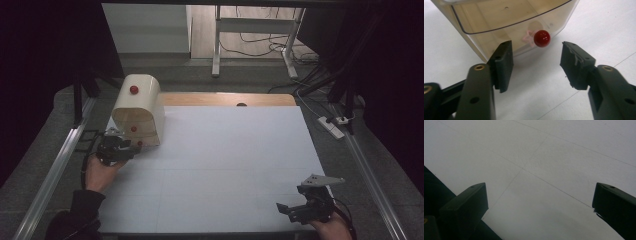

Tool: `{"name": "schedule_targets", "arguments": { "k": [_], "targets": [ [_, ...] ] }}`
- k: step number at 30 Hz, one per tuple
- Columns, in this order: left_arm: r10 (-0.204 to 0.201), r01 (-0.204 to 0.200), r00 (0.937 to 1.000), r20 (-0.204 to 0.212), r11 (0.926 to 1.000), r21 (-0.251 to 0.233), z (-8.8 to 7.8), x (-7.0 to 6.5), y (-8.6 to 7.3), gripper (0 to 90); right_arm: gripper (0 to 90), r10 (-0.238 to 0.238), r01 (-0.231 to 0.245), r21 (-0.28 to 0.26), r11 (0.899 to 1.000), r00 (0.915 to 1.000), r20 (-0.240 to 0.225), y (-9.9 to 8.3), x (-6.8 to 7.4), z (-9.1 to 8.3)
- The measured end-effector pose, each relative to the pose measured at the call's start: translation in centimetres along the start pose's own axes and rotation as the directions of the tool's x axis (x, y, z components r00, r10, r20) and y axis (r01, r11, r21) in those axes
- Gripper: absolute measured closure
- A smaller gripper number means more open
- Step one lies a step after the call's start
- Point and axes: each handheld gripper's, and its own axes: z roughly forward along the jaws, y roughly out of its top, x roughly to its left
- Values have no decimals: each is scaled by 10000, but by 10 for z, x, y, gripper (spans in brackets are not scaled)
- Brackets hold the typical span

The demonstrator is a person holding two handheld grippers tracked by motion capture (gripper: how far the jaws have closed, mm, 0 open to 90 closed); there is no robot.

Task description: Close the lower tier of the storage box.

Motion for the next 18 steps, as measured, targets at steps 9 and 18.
{"name": "schedule_targets", "arguments": {
  "k": [9, 18],
  "targets": [
    [-35, 37, 9998, 184, 9999, -149, -4, -4, 1, 336, 3, 16, -16, 14, 10000, 10000, -4, 0, 0, 0],
    [-147, 154, 9990, 425, 9997, -175, -6, -8, 3, 237, 3, -26, 26, 15, 10000, 10000, -14, 0, 0, 0]
  ]
}}
